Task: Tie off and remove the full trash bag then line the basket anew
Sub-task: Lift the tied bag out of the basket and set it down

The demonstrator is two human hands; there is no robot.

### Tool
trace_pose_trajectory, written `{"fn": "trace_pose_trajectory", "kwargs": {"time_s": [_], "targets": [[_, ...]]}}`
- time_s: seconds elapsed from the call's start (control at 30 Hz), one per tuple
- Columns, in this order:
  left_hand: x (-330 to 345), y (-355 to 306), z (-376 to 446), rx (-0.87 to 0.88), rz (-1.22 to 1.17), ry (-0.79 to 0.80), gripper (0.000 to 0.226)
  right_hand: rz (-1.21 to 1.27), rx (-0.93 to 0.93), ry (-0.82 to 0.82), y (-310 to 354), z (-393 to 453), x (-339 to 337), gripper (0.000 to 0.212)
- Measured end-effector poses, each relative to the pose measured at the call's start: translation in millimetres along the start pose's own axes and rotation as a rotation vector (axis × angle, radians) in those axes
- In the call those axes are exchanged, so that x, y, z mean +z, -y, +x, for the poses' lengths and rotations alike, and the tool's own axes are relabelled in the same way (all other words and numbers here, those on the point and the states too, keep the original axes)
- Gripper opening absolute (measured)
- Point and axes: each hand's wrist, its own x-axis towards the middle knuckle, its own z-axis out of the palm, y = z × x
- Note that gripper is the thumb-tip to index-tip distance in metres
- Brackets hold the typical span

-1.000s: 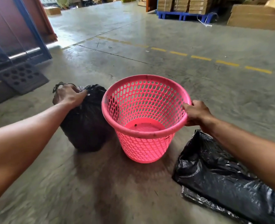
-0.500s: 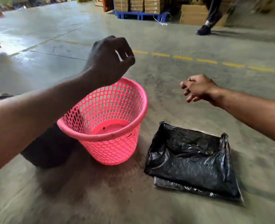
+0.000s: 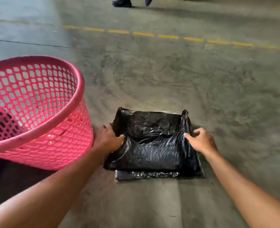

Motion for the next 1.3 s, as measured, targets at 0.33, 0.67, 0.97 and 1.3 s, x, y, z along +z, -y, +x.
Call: {"fn": "trace_pose_trajectory", "kwargs": {"time_s": [0.33, 0.67, 0.97, 1.3], "targets": [[34.7, 29.6, 21.9, -0.116, -0.089, -0.19, 0.026, 0.11, -0.028, -0.276, -33.6, -6.3, 29.5, 0.024], [41.4, 32.4, 6.0, 0.305, -0.504, -0.318, 0.009, 0.838, 0.008, -0.091, -44.1, -6.2, 9.2, 0.025], [48.7, 37.3, -21.3, 0.102, -0.728, 0.156, 0.074, 0.751, 0.159, 0.375, -37.2, -46.5, -0.5, 0.024], [-34.9, -66.1, -63.1, 0.527, -0.83, 0.101, 0.016, 1.123, -0.032, 0.229, 65.6, -84.7, -60.5, 0.013]]}}
